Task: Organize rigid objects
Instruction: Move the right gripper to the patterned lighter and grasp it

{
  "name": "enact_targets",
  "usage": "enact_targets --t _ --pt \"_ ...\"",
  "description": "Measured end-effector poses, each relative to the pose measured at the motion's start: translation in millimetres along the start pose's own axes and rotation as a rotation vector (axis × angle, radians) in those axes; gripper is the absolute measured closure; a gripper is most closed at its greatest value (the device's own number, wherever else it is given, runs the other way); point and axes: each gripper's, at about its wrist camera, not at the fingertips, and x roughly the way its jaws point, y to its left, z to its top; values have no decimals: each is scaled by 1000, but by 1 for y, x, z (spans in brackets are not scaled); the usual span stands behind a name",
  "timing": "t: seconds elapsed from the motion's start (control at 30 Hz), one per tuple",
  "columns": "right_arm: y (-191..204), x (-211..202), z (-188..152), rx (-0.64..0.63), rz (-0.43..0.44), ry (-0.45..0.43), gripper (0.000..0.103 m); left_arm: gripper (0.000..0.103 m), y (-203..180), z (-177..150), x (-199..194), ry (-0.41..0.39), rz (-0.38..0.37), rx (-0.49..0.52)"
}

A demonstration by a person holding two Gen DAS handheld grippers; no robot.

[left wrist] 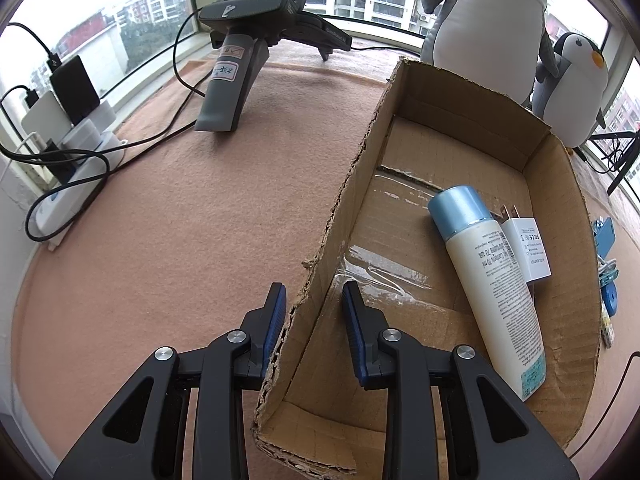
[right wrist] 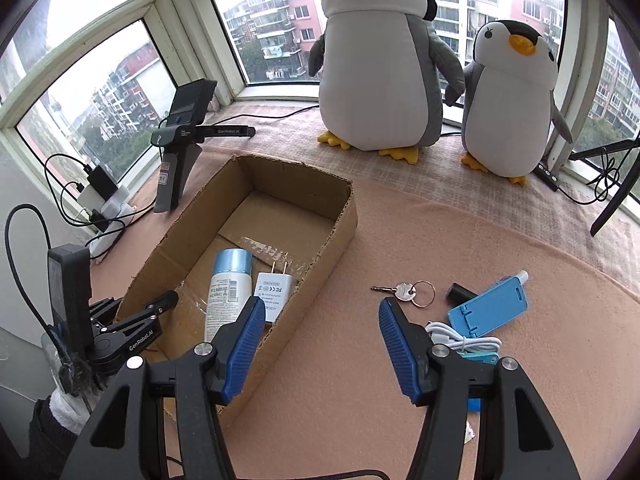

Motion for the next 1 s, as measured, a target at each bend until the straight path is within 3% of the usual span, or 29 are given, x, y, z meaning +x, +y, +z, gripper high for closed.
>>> enact_targets --t 0.43,0.87,1.0 --pt "-77 -10 -36 89 -42 74 48 76 0 -1 -1 0 4 3" --pt "-91 23 -65 111 -14 207 72 76 1 -2 -2 1 8 6" --pt "-91 32 -69 110 -13 235 73 76 1 -2 -3 1 8 6"
